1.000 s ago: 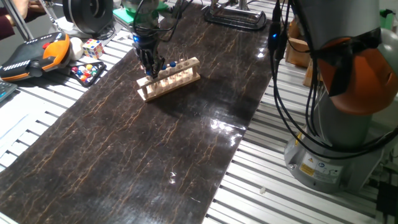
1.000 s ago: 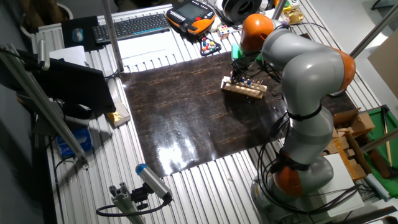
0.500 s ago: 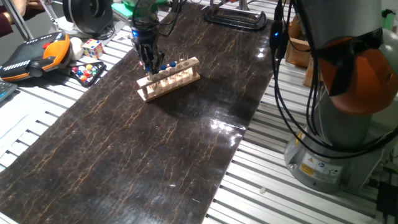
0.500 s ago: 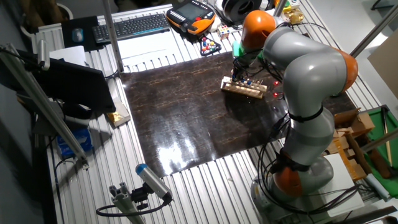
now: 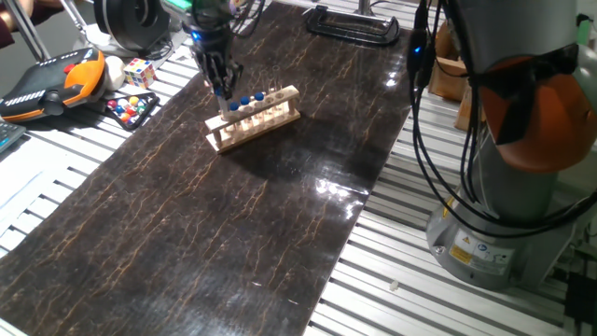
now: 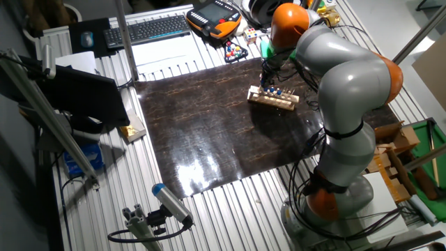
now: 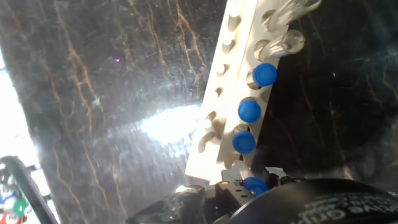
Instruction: Shake the test tube
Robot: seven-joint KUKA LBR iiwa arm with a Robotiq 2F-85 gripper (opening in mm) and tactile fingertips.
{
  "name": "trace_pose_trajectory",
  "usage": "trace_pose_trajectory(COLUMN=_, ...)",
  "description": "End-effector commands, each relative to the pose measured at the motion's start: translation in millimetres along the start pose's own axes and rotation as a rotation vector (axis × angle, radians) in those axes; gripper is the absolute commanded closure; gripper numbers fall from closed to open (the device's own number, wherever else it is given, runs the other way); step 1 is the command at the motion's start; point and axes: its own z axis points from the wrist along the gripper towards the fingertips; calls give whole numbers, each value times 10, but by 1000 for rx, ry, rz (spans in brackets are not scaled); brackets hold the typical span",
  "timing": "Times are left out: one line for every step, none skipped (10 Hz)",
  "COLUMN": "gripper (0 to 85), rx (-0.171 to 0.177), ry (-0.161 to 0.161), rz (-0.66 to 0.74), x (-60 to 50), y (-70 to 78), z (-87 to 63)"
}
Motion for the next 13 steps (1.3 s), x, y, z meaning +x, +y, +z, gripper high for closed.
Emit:
trace_pose_trajectory(gripper=640, rx=1, ry=0, rz=-20, x=19, y=-21, z=-42)
trace_pose_trajectory(gripper=657, rx=4, ry=1, rz=-59, x=42, y=-52, z=-97)
trace_pose_trajectory(gripper=693, rx=6, ry=2, rz=-102, x=61, y=-81, z=-145)
trace_pose_trajectory(gripper=753, rx=6, ry=4, rz=-141, x=78, y=-101, z=-182)
trace_pose_trajectory(gripper=827, rx=6, ry=2, rz=-181, x=92, y=-115, z=-207)
trace_pose_trajectory(gripper=843, rx=5, ry=1, rz=-204, x=110, y=-123, z=-222)
trace_pose_trajectory(gripper=843, rx=11, ry=5, rz=-220, x=127, y=-128, z=-233)
trace_pose_trajectory(gripper=843, rx=25, ry=29, rz=-230, x=149, y=-144, z=-258)
trace_pose_trajectory(gripper=843, rx=37, ry=62, rz=-229, x=174, y=-163, z=-287)
trace_pose_trajectory(gripper=843, rx=45, ry=88, rz=-218, x=217, y=-179, z=-312)
trace_pose_trajectory(gripper=843, rx=49, ry=93, rz=-226, x=264, y=-200, z=-330)
trace_pose_trajectory(gripper=843, rx=47, ry=90, rz=-248, x=315, y=-226, z=-349)
trace_pose_trajectory(gripper=843, rx=45, ry=85, rz=-281, x=356, y=-245, z=-367)
